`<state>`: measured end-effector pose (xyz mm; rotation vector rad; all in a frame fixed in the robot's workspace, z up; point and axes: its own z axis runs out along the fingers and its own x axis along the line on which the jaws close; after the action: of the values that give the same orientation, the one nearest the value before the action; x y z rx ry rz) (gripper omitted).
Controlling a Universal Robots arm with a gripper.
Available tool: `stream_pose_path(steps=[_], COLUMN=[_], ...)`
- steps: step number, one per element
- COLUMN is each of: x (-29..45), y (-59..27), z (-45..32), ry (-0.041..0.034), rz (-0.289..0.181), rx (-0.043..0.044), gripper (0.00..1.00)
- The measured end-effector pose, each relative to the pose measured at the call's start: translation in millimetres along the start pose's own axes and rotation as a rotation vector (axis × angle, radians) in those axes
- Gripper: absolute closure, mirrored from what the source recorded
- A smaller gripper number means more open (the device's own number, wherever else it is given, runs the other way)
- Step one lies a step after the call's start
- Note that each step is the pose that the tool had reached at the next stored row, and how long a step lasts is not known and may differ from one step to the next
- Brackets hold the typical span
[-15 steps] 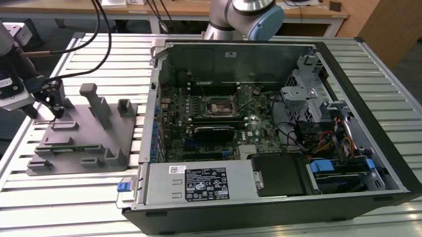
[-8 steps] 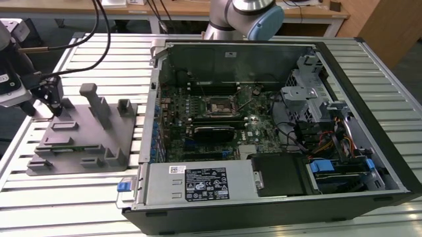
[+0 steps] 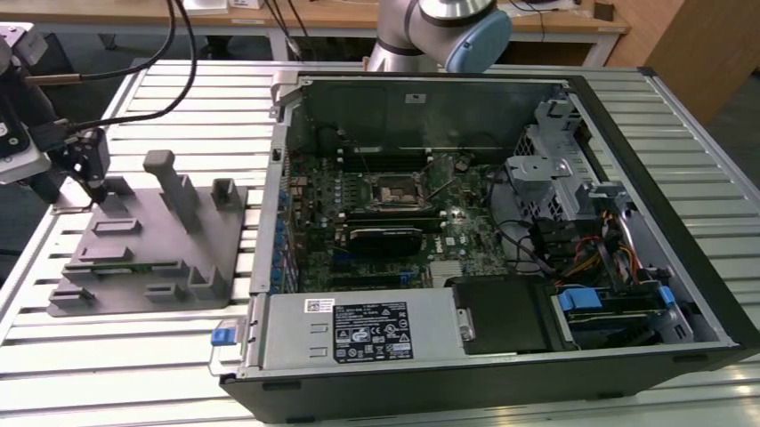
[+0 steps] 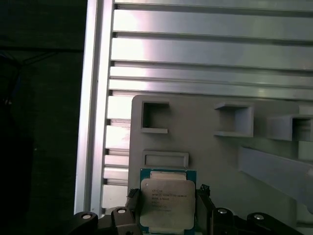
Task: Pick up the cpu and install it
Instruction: 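Pick up the cpu and move it towards the insertion slot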
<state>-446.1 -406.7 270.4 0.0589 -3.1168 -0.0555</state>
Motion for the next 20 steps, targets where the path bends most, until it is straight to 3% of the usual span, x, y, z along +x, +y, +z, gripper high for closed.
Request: stream_pose_path(steps=[20], x=[0.7], y=[4.6], z=[-35.8], ry=[-0.0001], rz=[0.0], rx=[-0.0001], gripper=[0.46])
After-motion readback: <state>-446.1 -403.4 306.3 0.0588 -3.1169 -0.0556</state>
